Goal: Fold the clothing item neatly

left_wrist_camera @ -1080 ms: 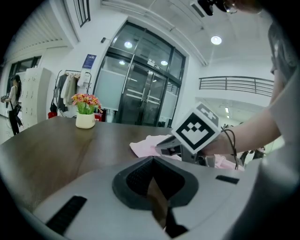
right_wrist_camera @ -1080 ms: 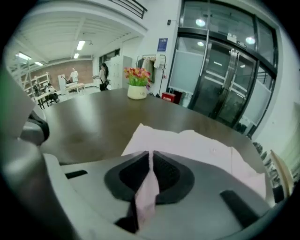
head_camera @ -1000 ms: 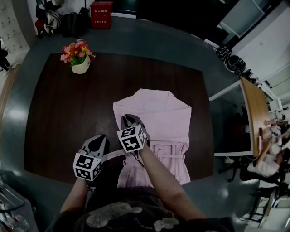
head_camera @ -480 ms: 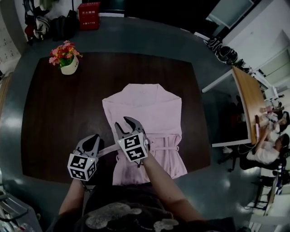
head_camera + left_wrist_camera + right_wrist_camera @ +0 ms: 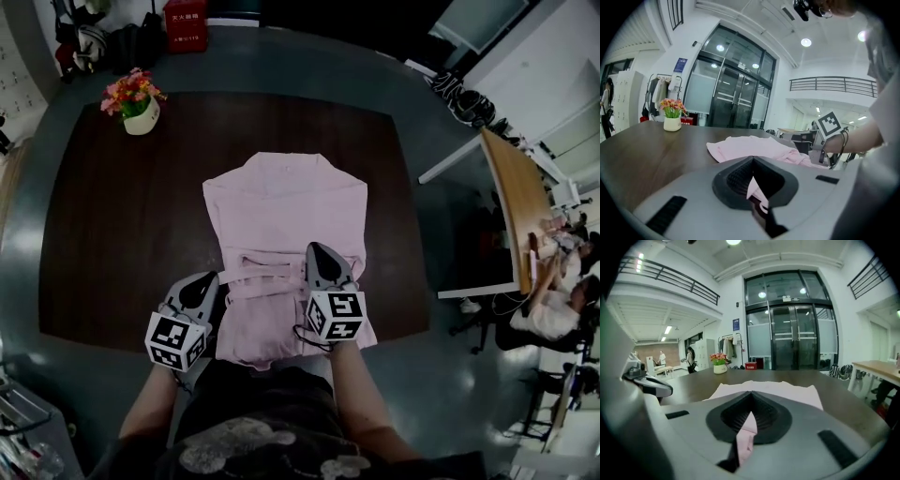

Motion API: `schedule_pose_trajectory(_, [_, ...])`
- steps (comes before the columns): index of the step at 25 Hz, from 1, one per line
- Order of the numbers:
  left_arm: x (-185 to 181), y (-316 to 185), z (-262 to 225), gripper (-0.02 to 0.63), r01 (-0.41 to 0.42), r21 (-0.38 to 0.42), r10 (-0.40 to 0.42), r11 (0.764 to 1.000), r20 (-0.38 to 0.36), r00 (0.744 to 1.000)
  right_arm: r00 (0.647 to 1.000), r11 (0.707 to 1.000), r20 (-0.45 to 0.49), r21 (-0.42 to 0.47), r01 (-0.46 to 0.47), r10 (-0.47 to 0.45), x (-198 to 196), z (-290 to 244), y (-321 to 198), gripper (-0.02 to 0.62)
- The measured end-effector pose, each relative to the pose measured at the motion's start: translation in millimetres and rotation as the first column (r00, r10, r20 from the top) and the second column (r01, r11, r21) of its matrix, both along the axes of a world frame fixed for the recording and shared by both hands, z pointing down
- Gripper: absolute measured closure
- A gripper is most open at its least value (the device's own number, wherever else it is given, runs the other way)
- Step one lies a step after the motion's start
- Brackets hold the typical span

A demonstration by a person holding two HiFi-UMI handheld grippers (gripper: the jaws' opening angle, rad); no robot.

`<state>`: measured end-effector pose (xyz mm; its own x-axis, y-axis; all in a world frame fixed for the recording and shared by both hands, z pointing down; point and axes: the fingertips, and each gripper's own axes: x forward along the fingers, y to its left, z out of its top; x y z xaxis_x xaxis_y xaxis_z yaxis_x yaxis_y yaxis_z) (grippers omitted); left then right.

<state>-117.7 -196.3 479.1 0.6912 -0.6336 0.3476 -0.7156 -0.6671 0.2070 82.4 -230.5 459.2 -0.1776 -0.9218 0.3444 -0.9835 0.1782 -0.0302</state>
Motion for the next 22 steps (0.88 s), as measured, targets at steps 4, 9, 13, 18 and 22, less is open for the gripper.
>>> schedule_pose_trajectory(4, [8, 49, 4, 0.595, 0.082, -0.017, -0.081, 0.997, 0.007, 0.997, 0.999, 0.998, 0.017, 0.058, -0.035, 0.034, 42, -5, 45, 0.601])
schedule_pose_trajectory(9, [23, 118, 3, 0.595, 0.176, 0.022, -0.176, 0.984, 0.046, 0.983, 1.000, 0.994, 0.003, 0.104, 0.019, -0.019, 89, -8, 125, 0.601])
schedule_pose_trajectory(13, [27, 166, -7, 0.595, 0.184, 0.120, -0.194, 0.976, 0.082, 0.977, 0.996, 0.986, -0.067, 0.153, 0.073, -0.063, 140, -13, 193, 0.601])
schedule_pose_trajectory(18, [34, 216, 30, 0.594, 0.124, 0.140, -0.157, 0.982, 0.257, 0.954, 1.000, 0.998, -0.020, 0.053, 0.021, -0.020, 193, 43, 276, 0.601])
schedule_pose_trajectory(22, [24, 244, 81, 0.594, 0.145, 0.147, -0.186, 0.978, 0.324, 0.928, 0.997, 0.999, 0.073, -0.049, -0.011, 0.015, 208, 116, 319, 0.560])
